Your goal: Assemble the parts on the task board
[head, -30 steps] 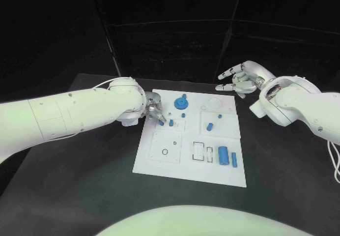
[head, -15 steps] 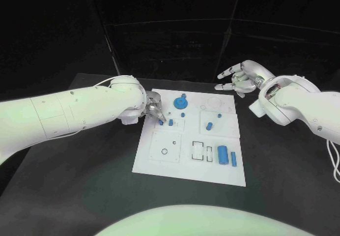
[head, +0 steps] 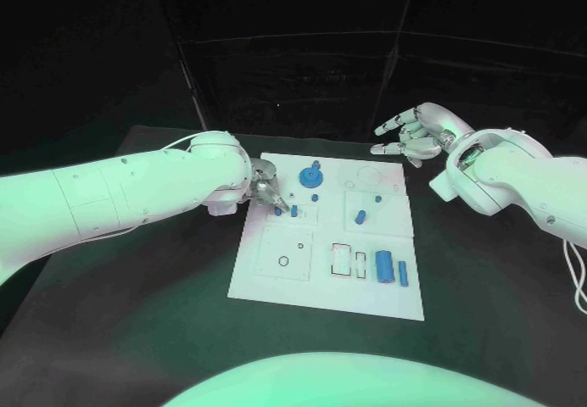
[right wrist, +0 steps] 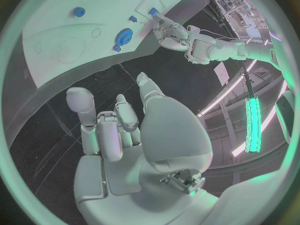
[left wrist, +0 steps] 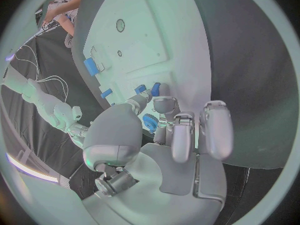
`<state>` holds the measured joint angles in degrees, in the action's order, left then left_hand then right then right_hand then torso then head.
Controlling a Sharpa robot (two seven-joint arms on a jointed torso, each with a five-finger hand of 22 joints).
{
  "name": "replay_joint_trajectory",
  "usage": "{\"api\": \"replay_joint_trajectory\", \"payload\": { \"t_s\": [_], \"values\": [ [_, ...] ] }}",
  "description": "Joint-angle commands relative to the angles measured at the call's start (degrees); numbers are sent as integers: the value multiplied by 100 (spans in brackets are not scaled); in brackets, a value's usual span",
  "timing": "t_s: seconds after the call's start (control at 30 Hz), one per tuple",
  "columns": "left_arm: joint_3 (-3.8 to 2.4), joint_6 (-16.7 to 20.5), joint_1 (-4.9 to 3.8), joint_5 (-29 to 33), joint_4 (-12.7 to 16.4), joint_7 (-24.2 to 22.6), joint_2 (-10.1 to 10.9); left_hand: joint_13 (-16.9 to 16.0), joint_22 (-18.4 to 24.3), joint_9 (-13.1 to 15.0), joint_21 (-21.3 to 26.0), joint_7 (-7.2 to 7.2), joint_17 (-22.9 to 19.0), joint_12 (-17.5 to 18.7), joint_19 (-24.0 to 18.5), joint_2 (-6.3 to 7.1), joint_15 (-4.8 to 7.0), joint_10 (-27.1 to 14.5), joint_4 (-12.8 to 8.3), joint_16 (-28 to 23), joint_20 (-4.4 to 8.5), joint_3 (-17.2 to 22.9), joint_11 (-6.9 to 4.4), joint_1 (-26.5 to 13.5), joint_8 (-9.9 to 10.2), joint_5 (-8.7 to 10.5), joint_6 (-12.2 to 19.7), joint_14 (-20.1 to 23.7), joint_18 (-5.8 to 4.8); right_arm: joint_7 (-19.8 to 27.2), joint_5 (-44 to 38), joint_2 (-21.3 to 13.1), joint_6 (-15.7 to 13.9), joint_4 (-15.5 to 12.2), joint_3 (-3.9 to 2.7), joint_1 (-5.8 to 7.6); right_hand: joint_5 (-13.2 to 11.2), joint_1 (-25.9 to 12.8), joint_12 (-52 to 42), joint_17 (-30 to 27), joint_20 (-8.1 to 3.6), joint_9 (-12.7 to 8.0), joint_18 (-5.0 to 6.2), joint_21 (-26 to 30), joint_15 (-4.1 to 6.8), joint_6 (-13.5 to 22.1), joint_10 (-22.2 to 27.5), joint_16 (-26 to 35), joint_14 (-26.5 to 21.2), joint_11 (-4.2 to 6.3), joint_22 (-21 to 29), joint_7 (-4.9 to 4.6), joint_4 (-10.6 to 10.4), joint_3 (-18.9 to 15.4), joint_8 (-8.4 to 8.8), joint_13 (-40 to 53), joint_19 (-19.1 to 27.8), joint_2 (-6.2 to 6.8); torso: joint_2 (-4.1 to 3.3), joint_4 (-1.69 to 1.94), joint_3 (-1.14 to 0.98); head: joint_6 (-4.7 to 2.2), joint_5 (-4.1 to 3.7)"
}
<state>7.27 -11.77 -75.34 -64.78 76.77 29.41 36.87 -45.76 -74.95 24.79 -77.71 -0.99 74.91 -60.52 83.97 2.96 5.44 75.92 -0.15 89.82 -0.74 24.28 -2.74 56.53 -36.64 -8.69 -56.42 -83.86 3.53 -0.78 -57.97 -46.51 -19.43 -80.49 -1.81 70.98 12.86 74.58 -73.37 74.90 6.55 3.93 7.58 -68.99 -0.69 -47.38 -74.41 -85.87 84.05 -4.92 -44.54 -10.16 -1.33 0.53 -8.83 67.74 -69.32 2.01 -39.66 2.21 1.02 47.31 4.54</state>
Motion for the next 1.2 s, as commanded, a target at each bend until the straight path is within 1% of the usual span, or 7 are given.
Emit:
{"api": "replay_joint_trajectory", "payload": {
  "t_s": [0.03, 0.5, 0.77, 0.97, 1.07, 1.13, 1.2],
  "values": [
    [13, -38, 13, 10, -17, 46, 9, 17, -48, 4, -41, -38, 1509, 30, 191, 9, 42, -18, 67, 18, 31, -129, 10, -74, 23, 46, -13, -614, -26, 56, -14, 0, -3, -6, -5, 10, 35, 29, -14, 499, -4, -6, 46, 35, 23, -29, -18, 36, 364, -5, 10, 8, -15, -25, -21, -10, 28, -22, -1, 3, 1, 4, -6],
    [10, 263, 15, 73, 25, 26, 53, 81, -77, 39, -51, -37, 1509, 31, 197, 14, 47, -23, 383, 18, 40, -825, 8, -194, 17, 109, -40, -614, -29, 64, -14, -1, -16, -3, -5, 10, 32, 15, -8, 495, -5, -8, 47, 41, 23, -22, -12, 39, 364, -7, 19, 6, -29, -40, -20, -19, 29, -17, 0, 3, 3, 3, -12],
    [2, 931, 11, 414, 102, -208, 132, 50, 99, 49, 110, -55, 1509, 3, 141, 18, 45, -79, 589, 18, 41, -1281, 23, -215, 41, 107, 21, -614, 12, 71, -14, 4, -19, 11, -5, 10, 32, 15, -8, 495, -5, -8, 47, 41, 23, -22, -12, 39, 364, -7, 19, 6, -29, -40, -20, -19, 29, -17, 1, 3, -1, -11, -17],
    [-3, 1719, -4, 741, 122, -692, 215, 582, 647, -26, 615, -164, 1254, 387, -41, -31, -17, -475, 677, -122, -3, -1610, 115, 16, 192, 89, 289, -550, 128, 71, -14, 1, -19, 16, -5, 10, 31, 4, -9, 491, -6, -9, 47, 44, 23, -16, -13, 42, 363, -8, 22, 4, -41, -51, -19, -20, 29, -16, 3, 5, -1, -25, -34],
    [-4, 1978, -11, 827, 131, -915, 243, 825, 827, -63, 791, -203, 1141, 554, -97, -61, -44, -643, 672, -189, -29, -1707, 149, 169, 235, 77, 360, -522, 164, 70, -14, -2, -19, 17, -4, 10, 31, 4, -9, 491, -6, -9, 47, 44, 23, -16, -13, 42, 363, -8, 22, 4, -41, -51, -19, -20, 29, -16, 1, 6, -3, -27, -35],
    [-5, 2109, -15, 877, 137, -1048, 255, 1181, 1166, -100, 1116, -247, 943, 812, -212, -78, -77, -880, 667, -311, -58, -1801, 192, 311, 277, 69, 442, -470, 233, 69, -14, -3, -20, 18, -4, 10, 31, 4, -9, 491, -6, -9, 47, 44, 23, -16, -13, 42, 363, -8, 22, 4, -41, -51, -19, -20, 29, -16, 2, 5, -4, -27, -36],
    [-5, 2210, -17, 905, 142, -1163, 261, 1222, 1209, -143, 1165, -289, 900, 845, -224, -85, -98, -940, 653, -339, -76, -1839, 220, 401, 343, 59, 550, -461, 238, 68, -14, -4, -20, 19, -4, 10, 31, 4, -9, 491, -6, -9, 47, 44, 23, -16, -13, 42, 363, -8, 22, 4, -41, -51, -19, -20, 29, -16, 2, 5, -4, -27, -36]
  ]
}}
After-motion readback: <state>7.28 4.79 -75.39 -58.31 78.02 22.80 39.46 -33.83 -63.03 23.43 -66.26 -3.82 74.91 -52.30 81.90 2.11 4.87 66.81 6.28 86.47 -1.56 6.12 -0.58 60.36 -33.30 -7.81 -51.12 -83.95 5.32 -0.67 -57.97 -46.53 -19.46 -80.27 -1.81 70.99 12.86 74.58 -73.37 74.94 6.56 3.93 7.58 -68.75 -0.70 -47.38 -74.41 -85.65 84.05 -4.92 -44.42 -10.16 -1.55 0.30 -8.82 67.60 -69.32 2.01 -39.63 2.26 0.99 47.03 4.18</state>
